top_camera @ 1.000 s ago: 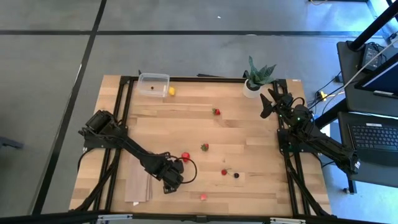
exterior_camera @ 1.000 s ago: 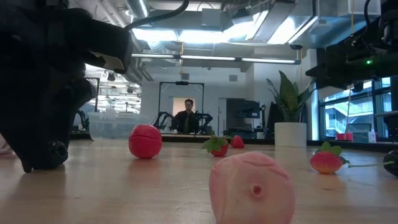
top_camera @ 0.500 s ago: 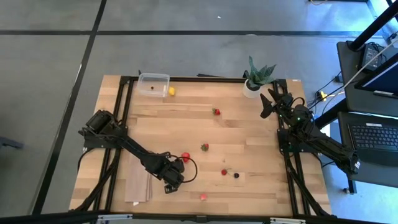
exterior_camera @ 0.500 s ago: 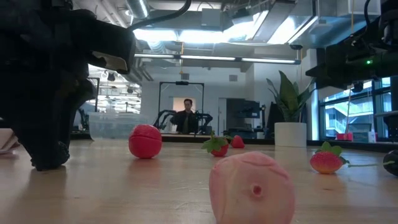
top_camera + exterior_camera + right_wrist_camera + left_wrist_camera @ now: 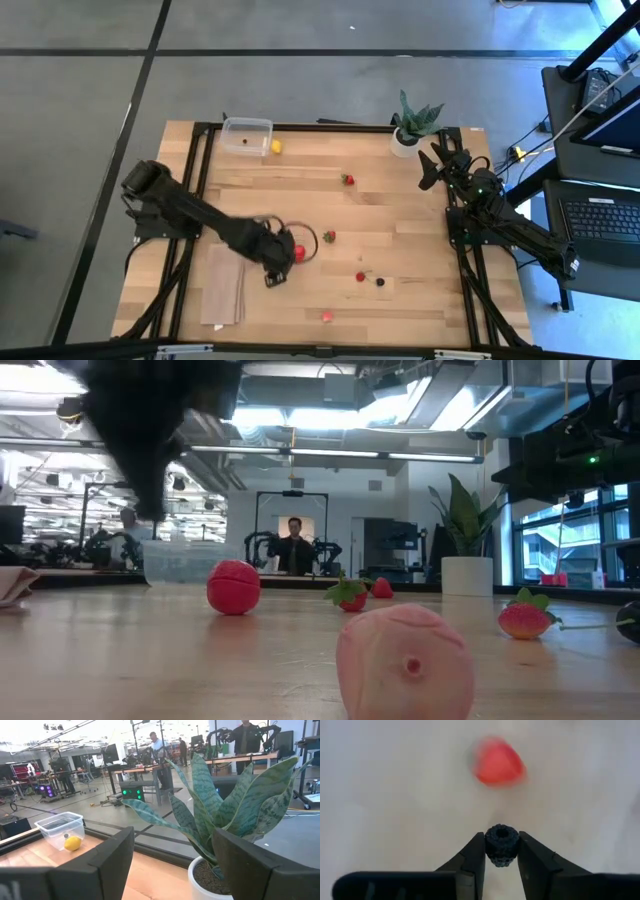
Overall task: Pick and placing Produce into tupperware
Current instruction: Put the blackberry into the transparent container
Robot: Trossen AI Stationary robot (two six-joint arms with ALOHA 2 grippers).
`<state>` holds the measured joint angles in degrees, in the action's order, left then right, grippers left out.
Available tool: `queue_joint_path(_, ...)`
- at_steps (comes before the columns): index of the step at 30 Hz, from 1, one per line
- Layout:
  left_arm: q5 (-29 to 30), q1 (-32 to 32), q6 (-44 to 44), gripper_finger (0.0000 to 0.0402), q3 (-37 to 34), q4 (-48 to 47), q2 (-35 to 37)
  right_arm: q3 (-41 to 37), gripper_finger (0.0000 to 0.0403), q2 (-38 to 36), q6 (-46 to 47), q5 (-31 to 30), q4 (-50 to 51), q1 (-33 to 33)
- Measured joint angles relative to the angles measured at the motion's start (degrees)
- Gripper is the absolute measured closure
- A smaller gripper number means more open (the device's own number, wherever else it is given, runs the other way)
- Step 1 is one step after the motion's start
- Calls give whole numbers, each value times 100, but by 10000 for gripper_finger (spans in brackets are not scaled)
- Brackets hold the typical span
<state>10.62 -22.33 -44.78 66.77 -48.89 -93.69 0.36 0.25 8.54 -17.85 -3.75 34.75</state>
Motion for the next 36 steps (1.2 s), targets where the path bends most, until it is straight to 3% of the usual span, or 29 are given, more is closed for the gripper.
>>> queue_joint_path(6, 1009, 977, 307, 298, 96, -289, 1000, 0, 134, 0, 22, 0, 0, 0)
queue_joint_path(11, 1882, 1984, 1023, 317, 96, -303, 1672, 0, 134, 0, 24, 0, 0, 1)
queue_joint_path(18, 2476, 3662, 1881, 305, 96, -295, 1963, 0, 134, 0, 22, 0, 0, 0)
queue_joint_path(25, 2351, 5186, 2607, 305, 96, -63, 1692, 0, 134, 0, 24, 0, 0, 0)
queue_joint_path(30, 1796, 6069, 2733, 318, 96, 183, 1370, 0, 134, 0, 26, 0, 0, -1)
queue_joint_path(36, 1025, 6707, 2735, 289, 96, 365, 772, 0, 134, 0, 26, 0, 0, 1)
